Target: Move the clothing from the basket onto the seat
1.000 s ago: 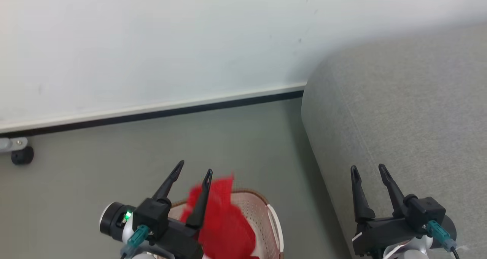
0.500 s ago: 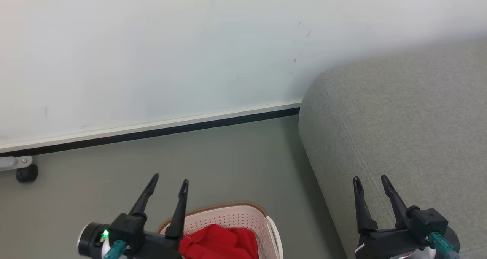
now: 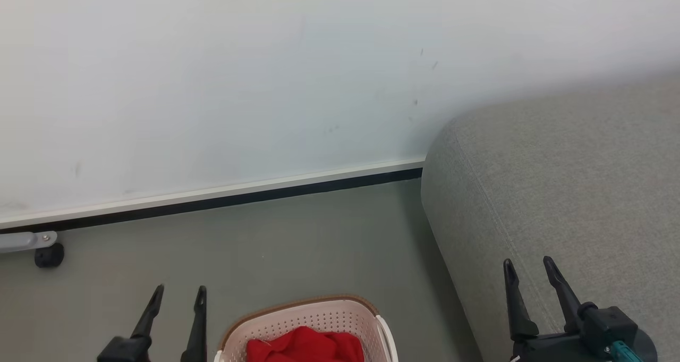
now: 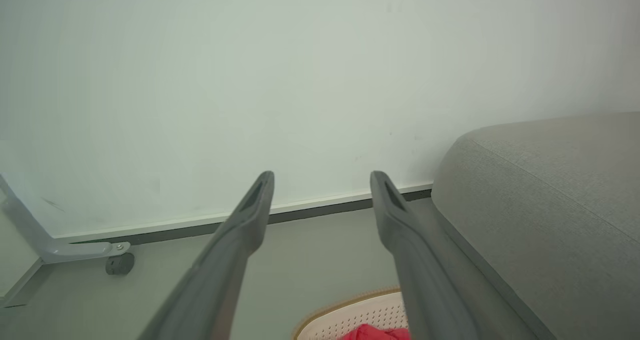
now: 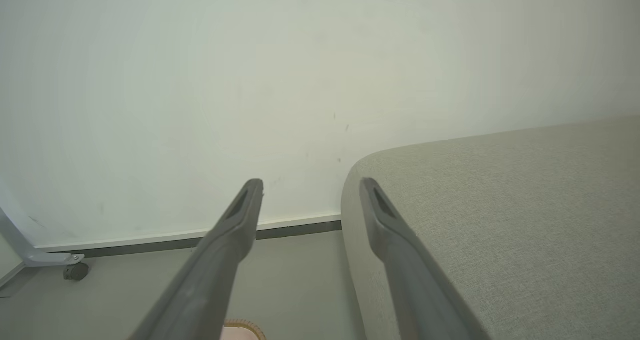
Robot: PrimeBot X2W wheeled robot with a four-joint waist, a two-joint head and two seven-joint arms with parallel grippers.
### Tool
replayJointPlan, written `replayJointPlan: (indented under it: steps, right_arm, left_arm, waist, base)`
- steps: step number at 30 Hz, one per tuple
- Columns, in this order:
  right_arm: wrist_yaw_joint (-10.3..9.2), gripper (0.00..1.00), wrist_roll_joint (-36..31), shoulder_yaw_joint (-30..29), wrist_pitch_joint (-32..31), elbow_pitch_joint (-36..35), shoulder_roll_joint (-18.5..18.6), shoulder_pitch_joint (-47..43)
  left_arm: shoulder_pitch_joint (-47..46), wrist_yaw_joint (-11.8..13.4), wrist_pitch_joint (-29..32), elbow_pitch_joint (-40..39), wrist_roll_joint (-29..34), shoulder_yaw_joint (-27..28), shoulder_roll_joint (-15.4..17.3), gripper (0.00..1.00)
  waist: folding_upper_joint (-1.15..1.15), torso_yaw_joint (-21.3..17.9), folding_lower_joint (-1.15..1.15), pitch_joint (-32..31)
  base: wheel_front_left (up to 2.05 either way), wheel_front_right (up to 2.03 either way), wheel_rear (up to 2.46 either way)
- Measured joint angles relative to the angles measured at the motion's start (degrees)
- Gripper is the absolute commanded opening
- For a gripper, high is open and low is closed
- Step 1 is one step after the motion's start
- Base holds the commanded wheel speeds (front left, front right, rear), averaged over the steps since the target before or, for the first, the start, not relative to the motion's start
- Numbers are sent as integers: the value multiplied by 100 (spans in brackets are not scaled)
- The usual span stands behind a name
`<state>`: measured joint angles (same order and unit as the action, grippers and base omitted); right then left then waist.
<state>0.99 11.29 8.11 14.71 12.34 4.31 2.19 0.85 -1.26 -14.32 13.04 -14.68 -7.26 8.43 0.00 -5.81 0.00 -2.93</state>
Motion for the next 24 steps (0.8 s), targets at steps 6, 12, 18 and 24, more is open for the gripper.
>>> replayJointPlan:
  steps: [6, 12, 18, 24]
  right_arm:
    - [0, 100, -42, -25, 0, -170, 46, -130]
    - [0, 100, -73, -30, 0, -293, 63, -236]
    - [0, 100, -74, -45, 0, -379, 69, -316]
    - [-5, 100, -74, -70, 0, -448, 65, -377]
  left_arm:
    - [316, 78, 0, -7, -96, 153, 14, 100]
    - [614, 133, 0, -34, -200, 346, 58, 100]
    - [809, 185, 0, -103, -241, 498, 63, 100]
    - [862, 226, 0, -177, -241, 550, 59, 100]
  waist:
    - [0, 16, 0, -93]
    - [0, 20, 0, -133]
    - [0, 26, 0, -141]
    - [0, 35, 0, -120]
  base:
    - [0, 0, 0]
    - [0, 0, 0]
    - [0, 0, 0]
    - [0, 0, 0]
